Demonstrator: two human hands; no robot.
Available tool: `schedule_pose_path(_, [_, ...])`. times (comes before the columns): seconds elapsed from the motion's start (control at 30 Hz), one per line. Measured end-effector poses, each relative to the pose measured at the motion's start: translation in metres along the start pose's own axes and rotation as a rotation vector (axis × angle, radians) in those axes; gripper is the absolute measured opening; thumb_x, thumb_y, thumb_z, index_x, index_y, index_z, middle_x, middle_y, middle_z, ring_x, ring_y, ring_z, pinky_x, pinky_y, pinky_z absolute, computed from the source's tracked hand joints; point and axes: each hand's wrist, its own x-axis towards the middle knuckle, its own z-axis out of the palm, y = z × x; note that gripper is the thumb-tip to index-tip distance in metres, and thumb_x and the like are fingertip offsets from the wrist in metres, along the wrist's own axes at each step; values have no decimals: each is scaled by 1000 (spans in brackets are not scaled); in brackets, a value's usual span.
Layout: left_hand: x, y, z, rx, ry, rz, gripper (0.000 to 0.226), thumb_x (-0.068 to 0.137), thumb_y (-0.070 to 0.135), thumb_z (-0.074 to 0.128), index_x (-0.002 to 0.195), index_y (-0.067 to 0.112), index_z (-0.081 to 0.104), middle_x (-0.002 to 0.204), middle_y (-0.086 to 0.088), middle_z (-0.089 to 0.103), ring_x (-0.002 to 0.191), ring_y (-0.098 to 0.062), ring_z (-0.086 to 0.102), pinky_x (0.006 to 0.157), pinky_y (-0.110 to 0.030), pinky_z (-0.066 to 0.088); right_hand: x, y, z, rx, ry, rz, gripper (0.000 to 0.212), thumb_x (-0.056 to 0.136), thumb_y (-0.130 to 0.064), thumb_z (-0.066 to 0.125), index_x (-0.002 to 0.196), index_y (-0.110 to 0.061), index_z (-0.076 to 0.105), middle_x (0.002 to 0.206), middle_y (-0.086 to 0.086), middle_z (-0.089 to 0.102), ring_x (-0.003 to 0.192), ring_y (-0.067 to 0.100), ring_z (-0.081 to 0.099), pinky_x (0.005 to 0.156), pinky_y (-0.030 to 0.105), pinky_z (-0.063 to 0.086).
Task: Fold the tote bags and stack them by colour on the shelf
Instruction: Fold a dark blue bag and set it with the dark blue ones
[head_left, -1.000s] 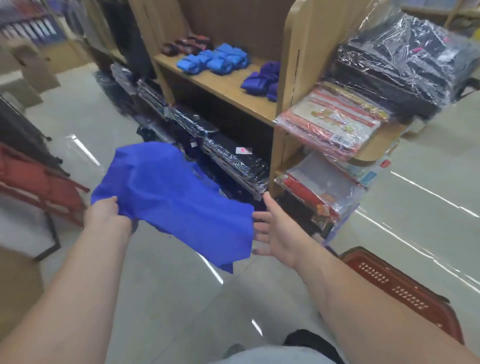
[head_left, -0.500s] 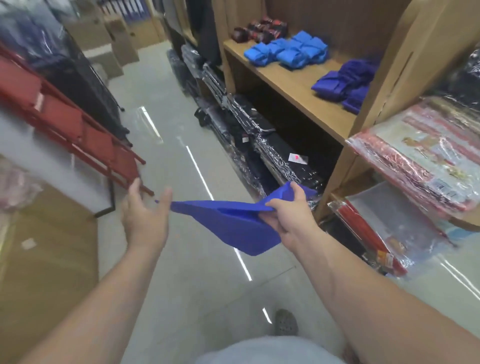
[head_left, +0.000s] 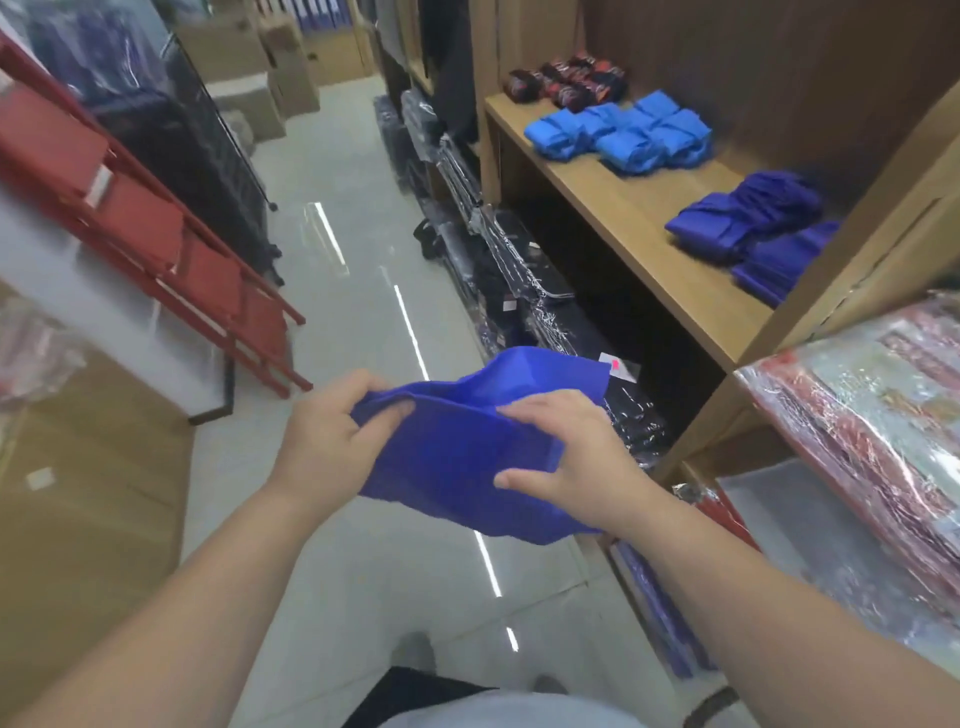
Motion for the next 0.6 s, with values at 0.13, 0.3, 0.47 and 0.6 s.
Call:
schedule_pose_path(0.13, [32, -16, -5, -65, -5, -47, 21, 89, 15, 74, 73, 22, 63, 70, 4, 63, 69, -15, 59, 61, -24, 45, 39, 31, -3, -263, 62, -89, 37, 83, -59, 64, 106, -33, 76, 108, -15, 65, 103, 19, 57, 91, 48, 45])
schedule_pose_path(0.3, [81, -48, -10, -149, -43, -76, 21, 89, 19, 76, 72, 21, 63, 68, -1, 62, 66, -19, 57, 60, -27, 45, 84, 24, 3, -198, 36, -124, 23, 93, -43, 62, 89, -23, 72, 95, -12, 66, 90, 17, 54, 86, 33, 41])
schedule_pose_path(0.47, [140, -92, -20, -98, -122, -97, 35, 86, 38, 72, 70, 12, 57, 63, -11, 57, 65, -35, 54, 58, -42, 46, 132, -1, 6, -227, 60, 6, 18, 98, -32, 53, 93, -19, 65, 84, -11, 63, 83, 16, 52, 76, 37, 48])
schedule_pose_path(0.6, [178, -112, -35, -224, -159, -161, 29, 93, 21, 70, 69, 13, 55, 59, 0, 55, 57, -16, 49, 58, -33, 40, 145, 6, 15, -168, 228, 258, 40, 94, -53, 50, 117, -24, 64, 111, -15, 64, 105, 7, 53, 95, 29, 42])
